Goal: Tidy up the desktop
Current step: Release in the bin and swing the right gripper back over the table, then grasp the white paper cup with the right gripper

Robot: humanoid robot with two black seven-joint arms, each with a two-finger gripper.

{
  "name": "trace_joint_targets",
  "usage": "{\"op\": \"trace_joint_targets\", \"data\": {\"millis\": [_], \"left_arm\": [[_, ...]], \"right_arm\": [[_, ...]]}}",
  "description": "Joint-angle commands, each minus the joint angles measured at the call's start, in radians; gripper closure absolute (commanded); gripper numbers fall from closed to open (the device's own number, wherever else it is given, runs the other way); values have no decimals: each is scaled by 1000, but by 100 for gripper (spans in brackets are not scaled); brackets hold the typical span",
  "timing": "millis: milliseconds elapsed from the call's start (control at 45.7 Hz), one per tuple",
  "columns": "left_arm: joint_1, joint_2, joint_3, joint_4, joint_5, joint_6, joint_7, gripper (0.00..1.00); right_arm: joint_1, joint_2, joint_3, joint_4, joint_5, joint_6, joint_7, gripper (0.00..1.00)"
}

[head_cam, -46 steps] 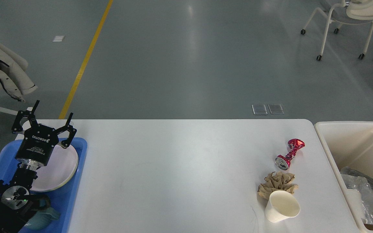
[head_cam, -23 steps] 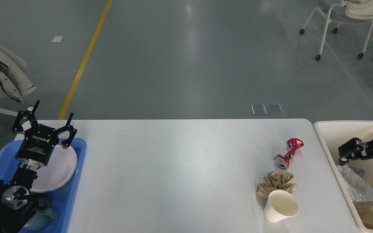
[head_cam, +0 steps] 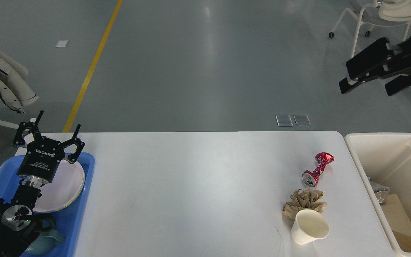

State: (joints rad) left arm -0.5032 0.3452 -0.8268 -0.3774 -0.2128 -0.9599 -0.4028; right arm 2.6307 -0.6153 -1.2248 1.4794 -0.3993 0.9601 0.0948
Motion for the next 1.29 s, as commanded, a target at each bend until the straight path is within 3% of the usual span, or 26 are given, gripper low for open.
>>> {"op": "trace_joint_targets", "data": {"millis": [0, 197, 285, 591, 1270], "left_arm": [[0, 0, 1, 0, 1, 0, -1, 3], [0, 0, 1, 0, 0, 0, -1, 3], [0, 0, 0, 0, 1, 0, -1, 3], [0, 0, 1, 0, 0, 0, -1, 3], [0, 0, 1, 0, 0, 0, -1, 3]], "right_arm": [[-147, 6, -39, 2, -4, -20, -4, 0], [-483, 58, -50, 13, 2, -339, -7, 0], [-596, 88, -48, 9, 25, -414, -7, 0], [-837, 152, -44, 4, 65, -575, -9, 0], [-1118, 187, 5, -51, 59, -799, -7, 2]]}}
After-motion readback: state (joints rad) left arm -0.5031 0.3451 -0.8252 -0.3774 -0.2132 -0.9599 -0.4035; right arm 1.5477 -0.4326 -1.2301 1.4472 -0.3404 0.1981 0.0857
